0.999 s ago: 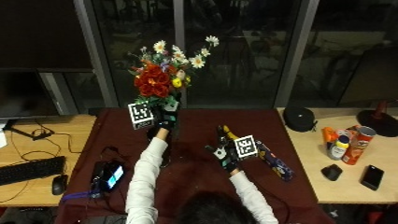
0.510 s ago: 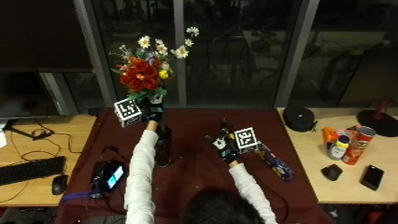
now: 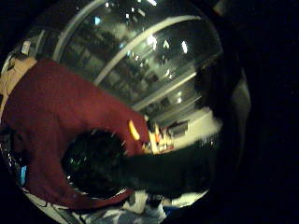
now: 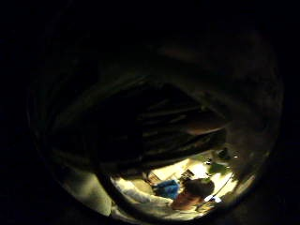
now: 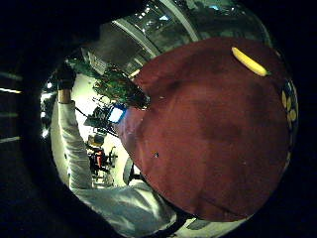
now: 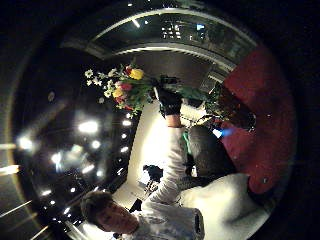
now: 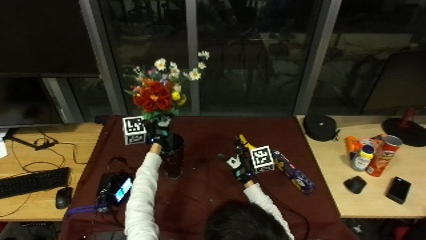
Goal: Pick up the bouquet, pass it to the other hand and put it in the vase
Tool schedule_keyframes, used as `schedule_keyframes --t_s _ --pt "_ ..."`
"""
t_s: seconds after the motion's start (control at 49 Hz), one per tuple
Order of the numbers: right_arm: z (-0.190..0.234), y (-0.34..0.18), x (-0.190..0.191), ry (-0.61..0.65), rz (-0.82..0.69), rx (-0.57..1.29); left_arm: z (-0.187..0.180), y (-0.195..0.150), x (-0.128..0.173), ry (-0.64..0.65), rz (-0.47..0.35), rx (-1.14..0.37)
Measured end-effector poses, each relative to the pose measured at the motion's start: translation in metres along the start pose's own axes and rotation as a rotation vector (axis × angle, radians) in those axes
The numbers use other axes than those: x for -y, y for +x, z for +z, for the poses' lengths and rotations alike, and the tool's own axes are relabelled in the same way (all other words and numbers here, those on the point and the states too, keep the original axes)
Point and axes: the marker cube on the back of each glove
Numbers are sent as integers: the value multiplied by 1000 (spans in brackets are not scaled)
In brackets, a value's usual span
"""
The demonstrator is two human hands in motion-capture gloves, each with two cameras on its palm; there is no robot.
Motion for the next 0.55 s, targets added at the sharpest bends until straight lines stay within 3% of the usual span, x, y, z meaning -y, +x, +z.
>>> schedule_keyframes --t_s 0.183,0.326,0.469,0.55 --pt "0 52 -11 -26 8 -71 -29 -125 -67 -472 -302 113" --pt "-2 65 -26 -46 123 -81 -57 -149 -85 -475 -285 173" --pt "-7 89 -21 -68 137 -137 -72 -136 -78 -428 -222 109" --pt "-5 77 -23 -76 172 -193 -76 -131 -78 -404 -211 63"
